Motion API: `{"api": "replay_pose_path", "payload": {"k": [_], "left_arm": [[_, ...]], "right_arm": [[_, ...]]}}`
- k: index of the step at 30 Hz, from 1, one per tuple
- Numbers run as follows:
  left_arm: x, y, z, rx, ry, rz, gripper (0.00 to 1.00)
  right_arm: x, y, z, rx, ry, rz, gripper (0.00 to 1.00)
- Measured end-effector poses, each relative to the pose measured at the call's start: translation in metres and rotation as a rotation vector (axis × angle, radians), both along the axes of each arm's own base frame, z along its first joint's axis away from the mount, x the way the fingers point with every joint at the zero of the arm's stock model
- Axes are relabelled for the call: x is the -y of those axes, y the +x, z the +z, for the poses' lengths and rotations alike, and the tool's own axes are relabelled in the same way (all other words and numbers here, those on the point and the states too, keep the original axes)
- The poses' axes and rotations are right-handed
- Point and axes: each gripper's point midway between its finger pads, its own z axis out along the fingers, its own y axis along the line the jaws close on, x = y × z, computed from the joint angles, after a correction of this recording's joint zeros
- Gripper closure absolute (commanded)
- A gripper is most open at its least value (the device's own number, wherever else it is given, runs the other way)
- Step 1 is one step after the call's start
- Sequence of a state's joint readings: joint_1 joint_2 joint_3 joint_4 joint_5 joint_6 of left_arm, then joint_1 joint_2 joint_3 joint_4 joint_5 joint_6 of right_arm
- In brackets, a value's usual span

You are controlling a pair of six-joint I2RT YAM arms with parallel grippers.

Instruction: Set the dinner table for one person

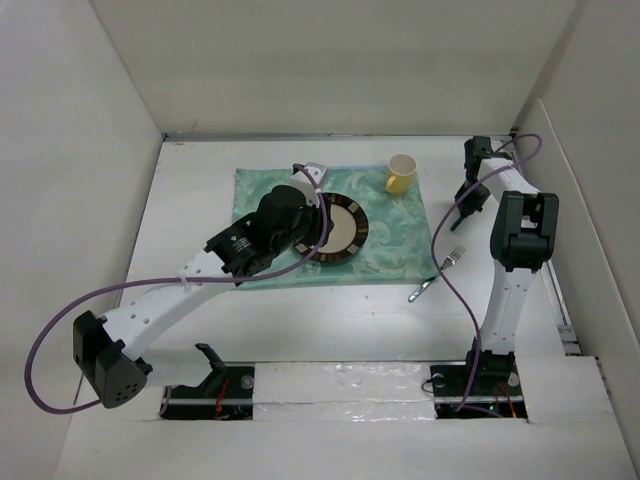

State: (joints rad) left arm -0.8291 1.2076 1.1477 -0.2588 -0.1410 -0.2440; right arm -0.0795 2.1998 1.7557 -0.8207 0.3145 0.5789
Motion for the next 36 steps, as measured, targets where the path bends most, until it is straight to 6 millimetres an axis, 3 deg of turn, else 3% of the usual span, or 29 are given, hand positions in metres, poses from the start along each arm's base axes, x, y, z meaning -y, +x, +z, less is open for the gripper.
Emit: {"api": "replay_pose_path", "payload": {"k": [1,8,10,12,15,17,18,19,20,22,23,25,27,29,32,36], "left_arm": [[0.0,-0.001,-0.002,-0.005,0.001,-0.001,0.63],[0.001,-0.002,-0.002,-0.024,-0.025,0.011,0.63],[0.001,-0.003,0.0,-0.027,-0.035,0.016,0.63],[0.001,-0.002,0.005,-0.025,-0.044,0.021,0.63],[0.001,0.001,0.023,-0.006,-0.076,0.047,0.63],[-0.002,0.006,0.038,0.018,-0.104,0.085,0.63],[-0.002,0.006,0.038,0.018,-0.104,0.085,0.58],[-0.008,0.011,0.05,0.043,-0.131,0.132,0.58],[-0.014,0.013,0.054,0.055,-0.136,0.161,0.57],[-0.026,0.016,0.06,0.063,-0.153,0.208,0.57],[-0.034,0.02,0.064,0.066,-0.17,0.233,0.57],[-0.058,0.033,0.07,0.065,-0.208,0.298,0.58],[-0.085,0.047,0.07,0.056,-0.241,0.366,0.59],[-0.104,0.054,0.062,0.035,-0.26,0.418,0.59],[-0.103,0.047,0.044,-0.017,-0.271,0.4,0.59],[-0.096,0.039,0.028,-0.069,-0.275,0.365,0.59]], "right_arm": [[0.001,0.0,0.0,0.0,-0.001,0.002,1.0],[0.004,-0.018,0.008,0.016,-0.012,0.007,1.0],[0.002,-0.02,0.036,0.072,-0.021,0.016,1.0],[0.0,-0.015,0.08,0.182,-0.04,0.033,1.0],[-0.029,-0.005,0.18,0.453,-0.072,0.12,1.0],[-0.072,-0.008,0.246,0.629,-0.056,0.238,1.0],[-0.098,-0.012,0.276,0.711,-0.034,0.31,1.0],[-0.135,-0.02,0.308,0.799,0.009,0.417,1.0],[-0.161,-0.026,0.319,0.829,0.034,0.489,1.0],[-0.196,-0.036,0.316,0.827,0.072,0.594,1.0],[-0.214,-0.041,0.304,0.8,0.094,0.647,1.0],[-0.244,-0.05,0.265,0.711,0.134,0.737,1.0],[-0.261,-0.059,0.213,0.59,0.158,0.789,1.0],[-0.26,-0.068,0.158,0.455,0.164,0.798,1.0],[-0.247,-0.081,0.097,0.297,0.157,0.783,1.0],[-0.239,-0.081,0.067,0.221,0.147,0.772,1.0]]}}
